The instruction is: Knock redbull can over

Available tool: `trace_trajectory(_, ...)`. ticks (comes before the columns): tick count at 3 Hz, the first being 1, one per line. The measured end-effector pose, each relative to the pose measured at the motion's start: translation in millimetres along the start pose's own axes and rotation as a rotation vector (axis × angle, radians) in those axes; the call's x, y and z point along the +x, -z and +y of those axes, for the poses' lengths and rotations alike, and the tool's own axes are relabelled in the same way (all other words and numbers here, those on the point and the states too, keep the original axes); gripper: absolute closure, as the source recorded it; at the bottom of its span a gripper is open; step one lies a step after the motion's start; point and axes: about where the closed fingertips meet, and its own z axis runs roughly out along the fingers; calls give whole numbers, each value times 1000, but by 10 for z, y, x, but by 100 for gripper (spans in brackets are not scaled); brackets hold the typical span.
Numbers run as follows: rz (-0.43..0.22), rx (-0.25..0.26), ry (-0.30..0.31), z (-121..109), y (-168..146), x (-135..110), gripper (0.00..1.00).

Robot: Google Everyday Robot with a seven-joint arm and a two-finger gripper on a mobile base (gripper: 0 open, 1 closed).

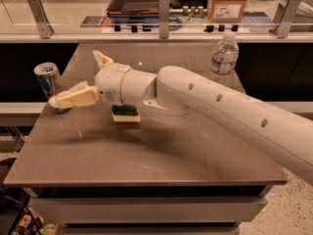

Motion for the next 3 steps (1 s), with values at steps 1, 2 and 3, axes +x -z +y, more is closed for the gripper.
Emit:
trace_trajectory(1, 1, -6, -8, 3, -168, 4, 0)
trace_trajectory(2, 6, -30, -17, 39, -318, 15, 0)
trace_trajectory(3, 10, -78, -47, 142, -530, 97, 0)
